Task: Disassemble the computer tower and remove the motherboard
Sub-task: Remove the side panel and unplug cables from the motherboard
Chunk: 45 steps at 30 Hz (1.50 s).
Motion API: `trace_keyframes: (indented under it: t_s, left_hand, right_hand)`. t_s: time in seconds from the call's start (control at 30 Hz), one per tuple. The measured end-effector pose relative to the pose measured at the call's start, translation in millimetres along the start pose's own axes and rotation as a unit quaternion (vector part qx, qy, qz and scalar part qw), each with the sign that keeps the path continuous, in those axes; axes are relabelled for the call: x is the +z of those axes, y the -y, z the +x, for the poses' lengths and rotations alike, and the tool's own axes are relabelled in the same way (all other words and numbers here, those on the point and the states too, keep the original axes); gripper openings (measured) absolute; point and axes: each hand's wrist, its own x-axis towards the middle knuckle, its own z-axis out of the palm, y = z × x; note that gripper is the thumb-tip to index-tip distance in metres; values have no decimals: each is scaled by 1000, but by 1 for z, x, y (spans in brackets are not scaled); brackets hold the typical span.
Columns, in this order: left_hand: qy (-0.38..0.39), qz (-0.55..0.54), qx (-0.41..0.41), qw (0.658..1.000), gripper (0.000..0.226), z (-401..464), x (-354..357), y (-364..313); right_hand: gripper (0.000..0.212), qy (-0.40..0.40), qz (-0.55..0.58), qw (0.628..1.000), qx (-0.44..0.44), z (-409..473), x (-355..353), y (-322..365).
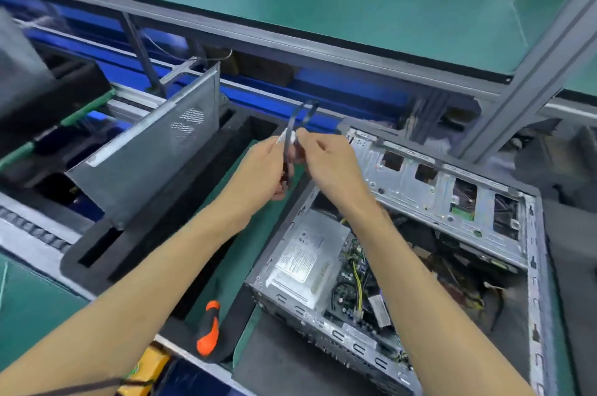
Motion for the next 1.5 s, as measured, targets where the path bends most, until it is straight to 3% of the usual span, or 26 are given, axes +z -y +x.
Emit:
trace_keyframes:
  t_s: [0.1,0.2,0.47,0.57,0.67,0.8,0.9,1.0,1.1,1.23,1.33,1.5]
  left_hand:
    - [-73,27,-59,995,34,13,-34,15]
    - [-99,72,-121,985,31,28,-65,43]
    - [-5,37,-215,976,29,80,-74,125]
    - [10,71,-233,970,42,109,-64,129]
    - [-9,201,-252,947,72,131,-58,125]
    - [-35,225,-152,962,65,141,-46,114]
    - [-46,164,-5,985,39,128,-14,82]
    - [-8,125,151,981,17,95,35,35]
    - [138,112,204,963,28,54,92,3]
    - [342,154,136,917,36,11,169,-1]
    - [403,256,110,872,28,-9,212,25]
    - [435,467,233,733,29,-34,263,79]
  right_hand:
    - [48,41,-13,999,30,11,20,-8]
    - [39,15,5,999,40,22,24,-16]
    - [42,-93,42,991,81,46,6,-24]
    - [41,-114,40,988,100,46,-2,-32]
    - [40,-138,45,983,113,42,-13,-38]
    - [40,-175,35,977,120,35,-35,-44]
    - [41,-202,37,972,117,26,-56,-48]
    - [43,-242,26,964,105,6,-84,-52]
    - [47,-305,-12,948,91,-26,-123,-58]
    - [40,-394,-55,911,108,-81,-177,-73]
    - [24,-412,-119,894,130,-122,-206,-95]
    - [50,-287,-164,910,250,-162,-199,-139]
